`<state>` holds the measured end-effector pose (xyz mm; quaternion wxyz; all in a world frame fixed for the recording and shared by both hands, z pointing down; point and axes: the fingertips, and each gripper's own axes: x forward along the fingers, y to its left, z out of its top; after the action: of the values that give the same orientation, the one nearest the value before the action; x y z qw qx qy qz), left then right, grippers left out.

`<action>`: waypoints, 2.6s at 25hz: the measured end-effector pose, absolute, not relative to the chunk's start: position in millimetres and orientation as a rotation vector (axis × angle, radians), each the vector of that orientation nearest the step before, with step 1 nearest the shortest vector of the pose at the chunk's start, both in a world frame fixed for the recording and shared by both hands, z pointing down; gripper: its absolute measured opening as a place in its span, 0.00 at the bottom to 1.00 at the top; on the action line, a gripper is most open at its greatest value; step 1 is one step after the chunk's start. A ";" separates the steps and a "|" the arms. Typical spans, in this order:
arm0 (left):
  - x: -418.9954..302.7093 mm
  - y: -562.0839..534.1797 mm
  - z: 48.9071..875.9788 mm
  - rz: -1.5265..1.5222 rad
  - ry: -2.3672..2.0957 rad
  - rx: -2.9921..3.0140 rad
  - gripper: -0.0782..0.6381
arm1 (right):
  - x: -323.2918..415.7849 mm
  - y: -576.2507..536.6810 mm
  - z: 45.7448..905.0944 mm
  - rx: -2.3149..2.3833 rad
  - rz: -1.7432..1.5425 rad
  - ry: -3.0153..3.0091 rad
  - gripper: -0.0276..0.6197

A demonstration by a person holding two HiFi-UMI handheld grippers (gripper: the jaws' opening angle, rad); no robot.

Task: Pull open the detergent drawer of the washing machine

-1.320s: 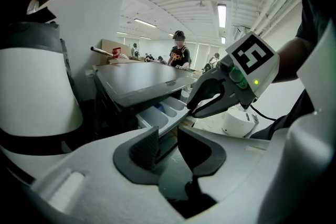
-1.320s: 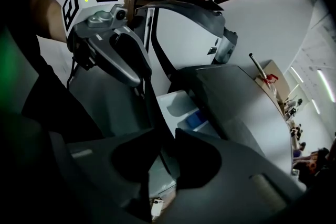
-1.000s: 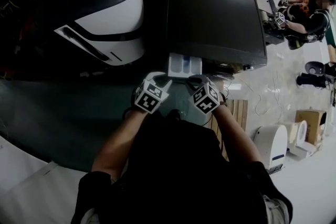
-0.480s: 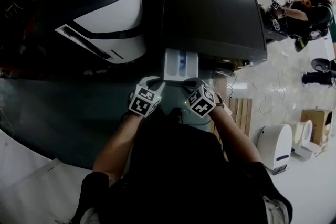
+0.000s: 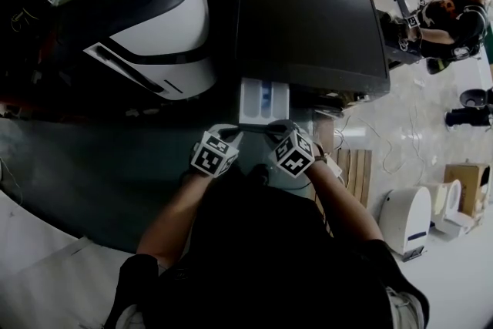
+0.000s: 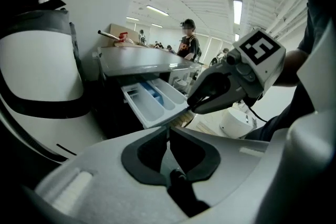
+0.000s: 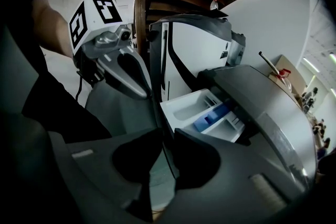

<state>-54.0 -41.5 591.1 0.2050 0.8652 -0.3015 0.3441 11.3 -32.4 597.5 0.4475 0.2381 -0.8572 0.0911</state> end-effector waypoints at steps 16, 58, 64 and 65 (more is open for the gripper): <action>-87.1 -99.8 529.2 0.702 -0.876 2.481 0.15 | 45.1 -72.3 549.4 0.923 0.541 -2.308 0.16; 5.8 -224.7 325.1 0.355 -1.286 2.697 0.13 | 160.5 -193.6 314.5 1.415 0.124 -2.711 0.05; 16.4 -222.0 327.8 0.363 -1.264 2.705 0.13 | 155.2 -190.5 322.5 1.400 0.168 -2.728 0.05; 17.0 -222.0 328.0 0.362 -1.261 2.706 0.13 | 154.4 -190.2 323.7 1.397 0.178 -2.730 0.05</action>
<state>17.0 -222.0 328.0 0.0673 0.8978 -0.4184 0.1202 154.4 -190.2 323.7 0.0350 0.4545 -0.8882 0.0580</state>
